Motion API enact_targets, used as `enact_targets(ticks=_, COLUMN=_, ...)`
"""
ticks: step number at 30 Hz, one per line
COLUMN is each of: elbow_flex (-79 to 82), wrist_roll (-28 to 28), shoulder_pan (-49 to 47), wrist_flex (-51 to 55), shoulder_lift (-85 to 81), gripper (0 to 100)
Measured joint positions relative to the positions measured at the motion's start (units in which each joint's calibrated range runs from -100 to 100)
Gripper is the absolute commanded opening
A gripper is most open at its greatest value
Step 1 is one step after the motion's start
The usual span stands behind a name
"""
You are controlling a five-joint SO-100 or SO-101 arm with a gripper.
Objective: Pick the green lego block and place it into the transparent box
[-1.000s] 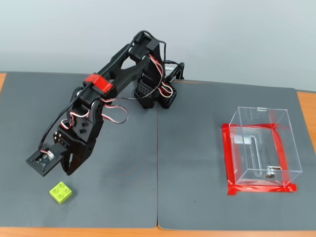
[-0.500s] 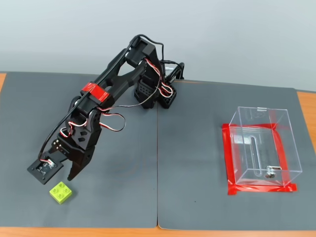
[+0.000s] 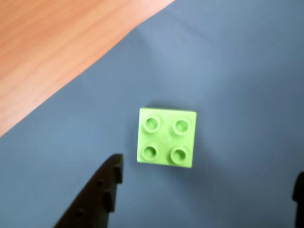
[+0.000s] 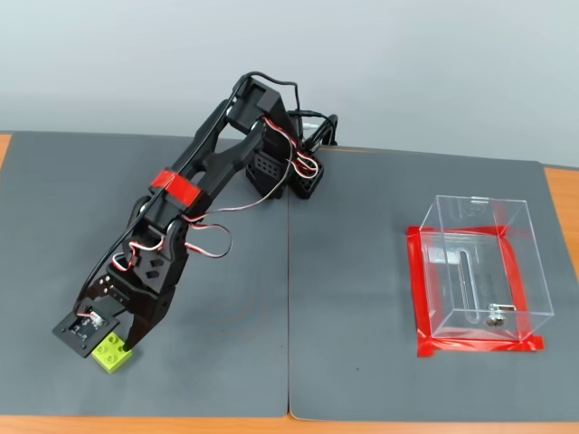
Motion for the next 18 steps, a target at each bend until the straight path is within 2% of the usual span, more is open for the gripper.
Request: enact_targets(ticks=18, elbow_flex=-0.54, wrist_roll=0.0, shoulder_pan=-0.15, wrist_flex=-2.69, shoulder_lift=6.63, gripper=39)
